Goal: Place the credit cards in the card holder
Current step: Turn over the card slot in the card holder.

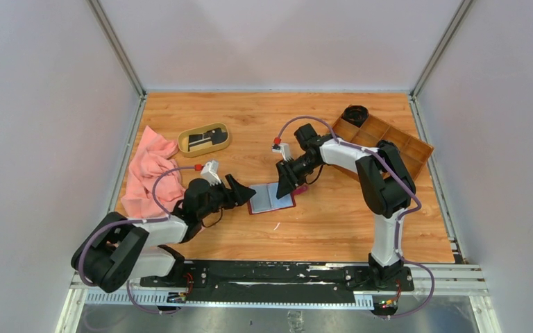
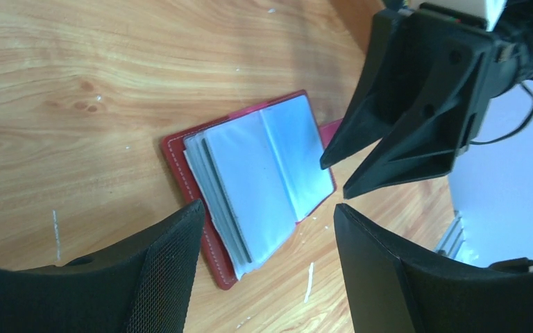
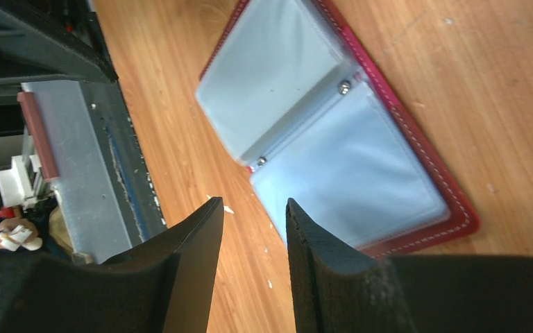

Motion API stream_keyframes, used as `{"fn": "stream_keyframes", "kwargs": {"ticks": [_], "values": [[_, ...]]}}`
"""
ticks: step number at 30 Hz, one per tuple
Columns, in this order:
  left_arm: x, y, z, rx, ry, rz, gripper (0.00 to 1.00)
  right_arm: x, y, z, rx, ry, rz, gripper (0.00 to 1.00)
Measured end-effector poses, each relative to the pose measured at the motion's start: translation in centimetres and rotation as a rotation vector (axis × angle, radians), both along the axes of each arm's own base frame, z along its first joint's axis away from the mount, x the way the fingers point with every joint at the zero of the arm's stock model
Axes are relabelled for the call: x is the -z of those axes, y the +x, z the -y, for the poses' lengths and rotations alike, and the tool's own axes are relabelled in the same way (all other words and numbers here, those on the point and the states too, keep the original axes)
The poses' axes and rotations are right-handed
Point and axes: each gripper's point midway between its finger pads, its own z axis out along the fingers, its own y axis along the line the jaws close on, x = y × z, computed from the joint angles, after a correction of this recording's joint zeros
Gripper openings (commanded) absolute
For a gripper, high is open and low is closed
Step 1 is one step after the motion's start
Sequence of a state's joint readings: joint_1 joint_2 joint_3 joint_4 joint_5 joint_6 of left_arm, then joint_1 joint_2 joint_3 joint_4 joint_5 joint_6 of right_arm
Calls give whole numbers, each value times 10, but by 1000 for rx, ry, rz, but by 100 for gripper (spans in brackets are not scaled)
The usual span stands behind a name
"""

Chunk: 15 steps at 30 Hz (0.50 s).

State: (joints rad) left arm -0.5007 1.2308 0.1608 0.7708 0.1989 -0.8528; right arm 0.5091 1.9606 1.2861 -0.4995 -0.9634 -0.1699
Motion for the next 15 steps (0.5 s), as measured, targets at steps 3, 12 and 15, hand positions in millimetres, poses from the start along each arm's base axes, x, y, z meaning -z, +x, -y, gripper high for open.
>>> {"fn": "stream_keyframes", "kwargs": {"ticks": [3, 12, 15], "values": [[10, 0, 4, 18, 27, -44, 70, 5, 3, 4, 7, -33, 19, 42], [10, -5, 19, 67, 40, -62, 62, 8, 7, 7, 16, -70, 37, 41], [12, -6, 21, 74, 43, -67, 61, 9, 8, 8, 17, -75, 41, 41]]}}
